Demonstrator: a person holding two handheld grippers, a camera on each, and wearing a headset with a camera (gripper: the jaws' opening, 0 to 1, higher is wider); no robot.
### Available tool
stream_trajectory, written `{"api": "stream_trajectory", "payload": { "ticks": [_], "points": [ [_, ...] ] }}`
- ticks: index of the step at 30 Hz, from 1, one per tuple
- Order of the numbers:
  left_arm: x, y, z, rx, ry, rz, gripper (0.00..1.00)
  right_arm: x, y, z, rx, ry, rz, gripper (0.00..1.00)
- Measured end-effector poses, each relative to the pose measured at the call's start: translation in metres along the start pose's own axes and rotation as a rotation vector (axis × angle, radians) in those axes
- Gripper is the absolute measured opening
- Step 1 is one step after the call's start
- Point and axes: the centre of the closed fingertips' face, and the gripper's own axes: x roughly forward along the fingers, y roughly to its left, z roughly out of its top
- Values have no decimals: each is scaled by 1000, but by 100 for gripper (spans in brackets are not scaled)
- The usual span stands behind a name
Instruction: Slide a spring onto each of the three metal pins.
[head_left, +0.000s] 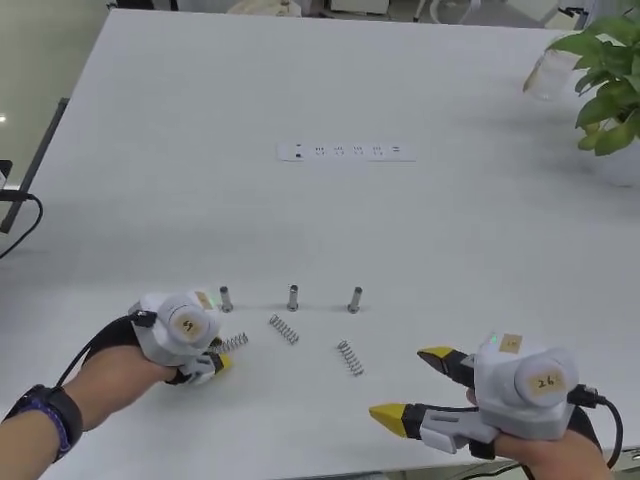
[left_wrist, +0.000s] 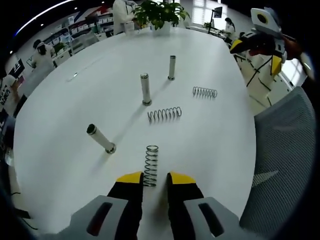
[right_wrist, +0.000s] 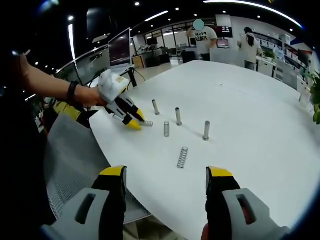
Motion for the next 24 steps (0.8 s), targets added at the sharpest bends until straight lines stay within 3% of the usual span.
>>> {"api": "stream_trajectory", "payload": {
  "ticks": [1,2,5,10,14,24],
  "points": [
    [0,-1,0,-26,-5,-7,9,0,0,0,-1,0,0,63],
    [0,5,0,-27,-6,21,5,0,0,1,-3,0,1,63],
    [0,5,-1,-126,-1,-2,3,2,1,3,-7,-2,4,63],
    [-3,0,-6,-107,6,4,2,2,1,7,-11,-8,5,63],
    [-9,-8,-6,-144,-27,1,2,3,2,6,-10,-8,8,62],
    [-23,-23,-26,-180,-49,16,2,7,6,1,-7,3,27,62]
  ]
}}
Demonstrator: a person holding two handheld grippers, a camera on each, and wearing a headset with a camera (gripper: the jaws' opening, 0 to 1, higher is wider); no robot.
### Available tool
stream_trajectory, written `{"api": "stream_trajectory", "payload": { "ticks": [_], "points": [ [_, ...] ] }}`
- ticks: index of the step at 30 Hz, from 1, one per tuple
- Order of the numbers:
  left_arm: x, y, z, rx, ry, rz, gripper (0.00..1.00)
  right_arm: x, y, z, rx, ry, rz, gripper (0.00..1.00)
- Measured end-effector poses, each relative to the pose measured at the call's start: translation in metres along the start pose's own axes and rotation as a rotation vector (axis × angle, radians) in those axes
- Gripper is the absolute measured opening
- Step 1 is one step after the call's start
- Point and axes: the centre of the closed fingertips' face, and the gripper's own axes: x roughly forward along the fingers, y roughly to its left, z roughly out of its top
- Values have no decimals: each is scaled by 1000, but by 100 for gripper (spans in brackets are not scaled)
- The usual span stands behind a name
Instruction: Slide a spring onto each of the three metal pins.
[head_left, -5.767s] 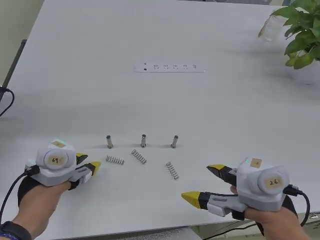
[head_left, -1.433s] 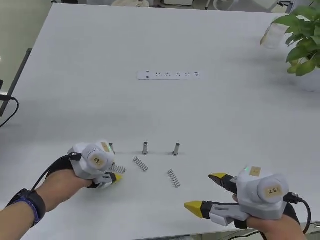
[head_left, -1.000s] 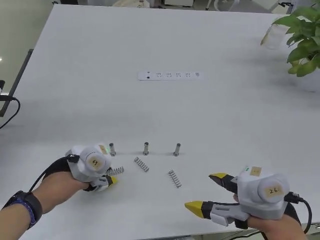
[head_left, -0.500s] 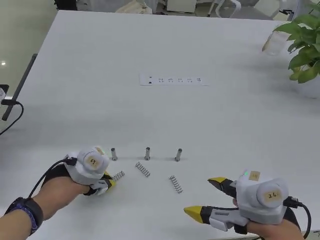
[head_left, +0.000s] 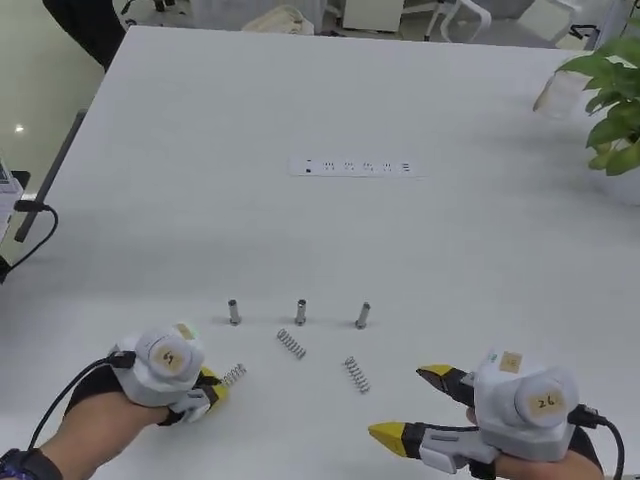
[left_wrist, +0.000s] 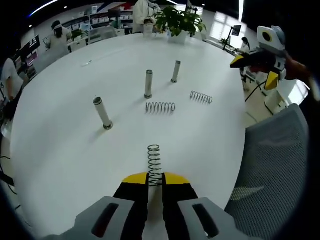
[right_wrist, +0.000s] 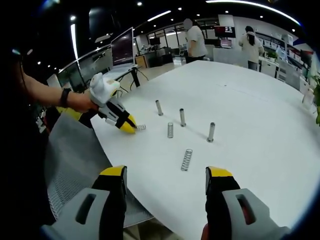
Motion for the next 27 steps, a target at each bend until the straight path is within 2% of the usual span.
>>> {"api": "stream_trajectory", "payload": {
  "ticks": [2,8,17,20,27],
  "points": [
    [-3,-1,-4,-9,-3,5,2,1,1,-1,0,2,3,62],
    [-14,-4,-7,-45,-33,18,2,3,2,-2,0,4,7,61],
    [-28,-14,-6,-64,-64,23,2,7,6,-1,-10,9,24,59],
    [-33,-20,-1,-81,-87,22,2,9,9,-1,-16,10,35,58],
    [-40,-28,6,-67,-111,27,2,12,15,0,-21,13,58,56]
  ]
}}
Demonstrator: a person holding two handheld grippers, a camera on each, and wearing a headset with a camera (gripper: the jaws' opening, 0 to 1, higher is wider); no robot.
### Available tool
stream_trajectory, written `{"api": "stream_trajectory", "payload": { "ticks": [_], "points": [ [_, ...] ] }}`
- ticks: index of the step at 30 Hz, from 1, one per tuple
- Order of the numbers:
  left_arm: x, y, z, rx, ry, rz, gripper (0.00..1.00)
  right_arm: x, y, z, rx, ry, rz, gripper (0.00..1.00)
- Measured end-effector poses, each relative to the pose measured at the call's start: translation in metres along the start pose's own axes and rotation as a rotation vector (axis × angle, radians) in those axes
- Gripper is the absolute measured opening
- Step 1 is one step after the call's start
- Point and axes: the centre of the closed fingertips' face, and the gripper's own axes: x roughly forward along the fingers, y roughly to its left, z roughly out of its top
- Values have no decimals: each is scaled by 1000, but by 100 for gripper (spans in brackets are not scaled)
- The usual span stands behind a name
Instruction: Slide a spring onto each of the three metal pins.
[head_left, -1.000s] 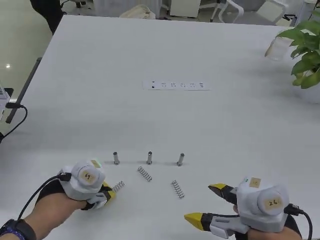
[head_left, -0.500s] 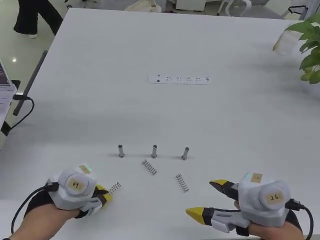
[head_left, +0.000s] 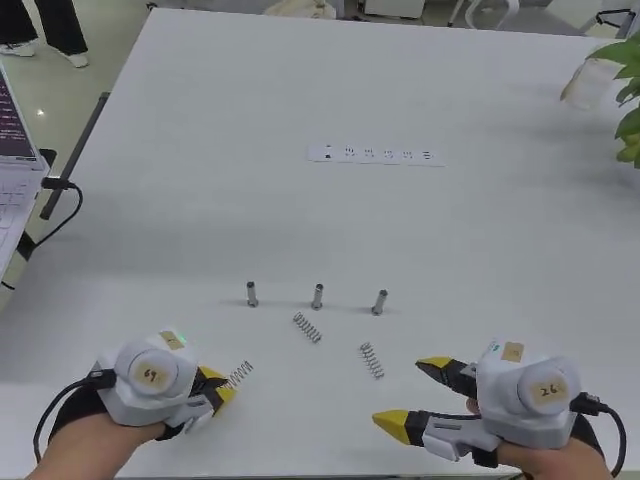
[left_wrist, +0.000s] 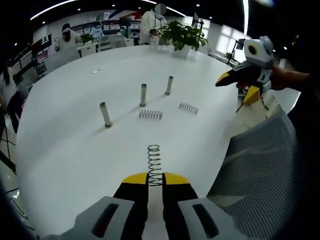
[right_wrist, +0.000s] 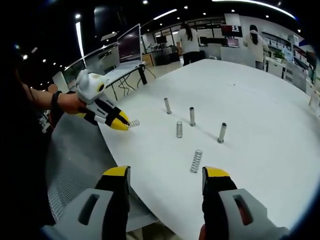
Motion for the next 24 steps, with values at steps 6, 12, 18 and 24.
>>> {"api": "stream_trajectory", "payload": {
  "ticks": [6,12,18,24],
  "points": [
    [-5,-7,12,25,-28,-2,2,5,6,4,-17,0,18,55],
    [-9,-16,24,57,-49,-7,2,9,15,5,-33,7,43,54],
    [-11,-25,33,83,-65,-18,2,11,18,8,-45,6,53,52],
    [-11,-35,42,117,-76,-34,2,14,22,9,-54,8,72,50]
  ]
}}
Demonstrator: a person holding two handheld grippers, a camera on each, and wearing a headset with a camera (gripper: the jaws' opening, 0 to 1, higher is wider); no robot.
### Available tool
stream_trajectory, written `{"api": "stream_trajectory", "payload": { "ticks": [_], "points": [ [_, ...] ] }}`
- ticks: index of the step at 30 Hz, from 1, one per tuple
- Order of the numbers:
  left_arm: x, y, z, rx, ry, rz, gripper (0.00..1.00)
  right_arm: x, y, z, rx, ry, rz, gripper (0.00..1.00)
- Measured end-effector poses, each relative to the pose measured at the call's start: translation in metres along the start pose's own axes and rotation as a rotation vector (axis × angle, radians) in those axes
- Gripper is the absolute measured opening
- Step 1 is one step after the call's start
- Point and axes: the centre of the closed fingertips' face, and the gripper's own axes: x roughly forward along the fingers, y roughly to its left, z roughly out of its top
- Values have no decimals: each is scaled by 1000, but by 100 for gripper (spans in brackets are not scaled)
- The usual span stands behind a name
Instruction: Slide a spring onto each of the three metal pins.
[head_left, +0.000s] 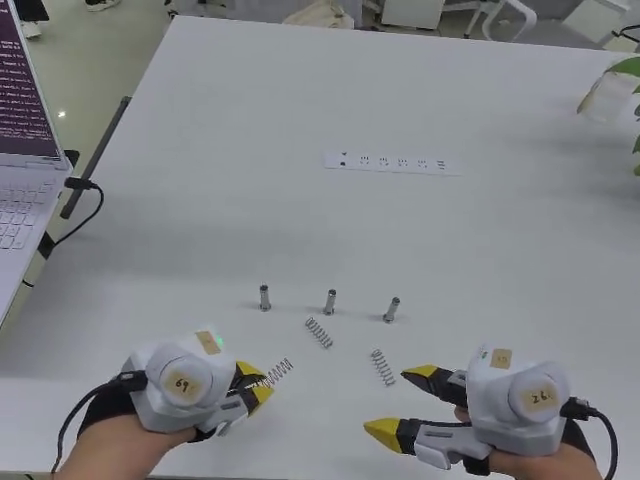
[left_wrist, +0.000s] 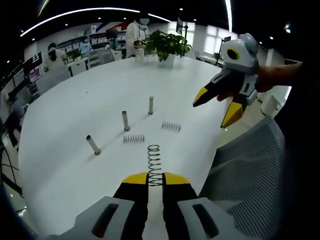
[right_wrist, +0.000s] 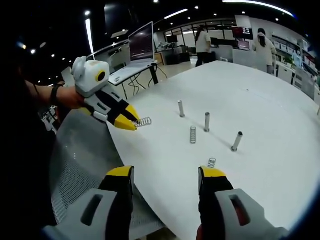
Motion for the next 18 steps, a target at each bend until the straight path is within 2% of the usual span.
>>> {"api": "stream_trajectory", "payload": {
  "ticks": [11,18],
  "points": [
    [2,-16,14,32,-25,-23,2,7,7,8,-18,-2,32,47],
    [3,-25,19,48,-35,-41,2,12,14,11,-40,1,65,44]
  ]
}}
